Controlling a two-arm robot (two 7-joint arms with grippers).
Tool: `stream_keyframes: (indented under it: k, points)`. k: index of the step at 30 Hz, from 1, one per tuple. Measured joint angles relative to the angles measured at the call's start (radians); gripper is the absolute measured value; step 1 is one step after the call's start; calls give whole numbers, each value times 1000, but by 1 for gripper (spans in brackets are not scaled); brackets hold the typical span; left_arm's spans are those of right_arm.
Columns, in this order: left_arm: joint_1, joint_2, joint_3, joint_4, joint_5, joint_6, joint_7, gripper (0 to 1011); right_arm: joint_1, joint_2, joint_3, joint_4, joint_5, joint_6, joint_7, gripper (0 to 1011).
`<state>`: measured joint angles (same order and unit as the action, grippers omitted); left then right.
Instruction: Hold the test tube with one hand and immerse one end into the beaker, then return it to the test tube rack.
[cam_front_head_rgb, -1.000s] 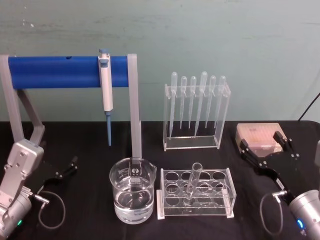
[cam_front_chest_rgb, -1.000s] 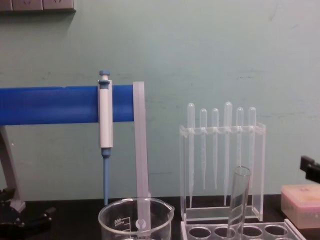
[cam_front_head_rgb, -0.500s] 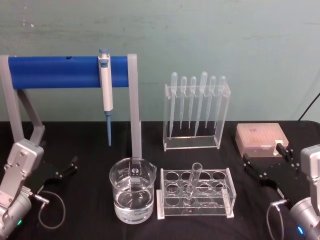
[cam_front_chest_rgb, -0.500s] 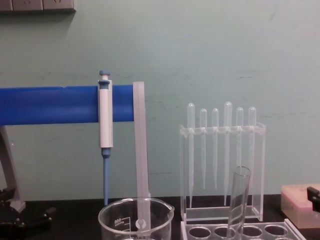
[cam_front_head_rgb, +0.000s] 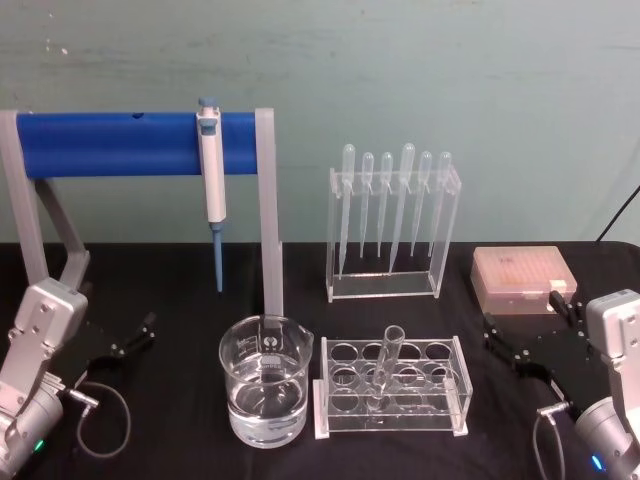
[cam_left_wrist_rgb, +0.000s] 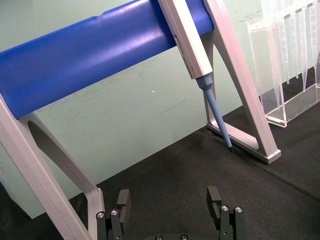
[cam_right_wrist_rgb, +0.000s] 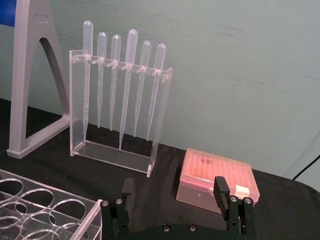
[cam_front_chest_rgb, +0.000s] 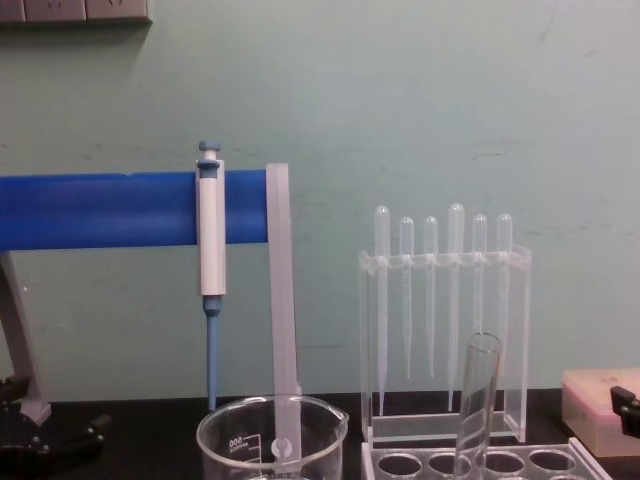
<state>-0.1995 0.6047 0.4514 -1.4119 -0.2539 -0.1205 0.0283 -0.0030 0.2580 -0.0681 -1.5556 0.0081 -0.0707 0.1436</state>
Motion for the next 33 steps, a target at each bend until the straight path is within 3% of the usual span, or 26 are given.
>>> stream_keyframes:
  k: [33]
  points:
    - [0,0,0,0,0,0,0,1000,0,2,-1,-1,10,-5,1,1003]
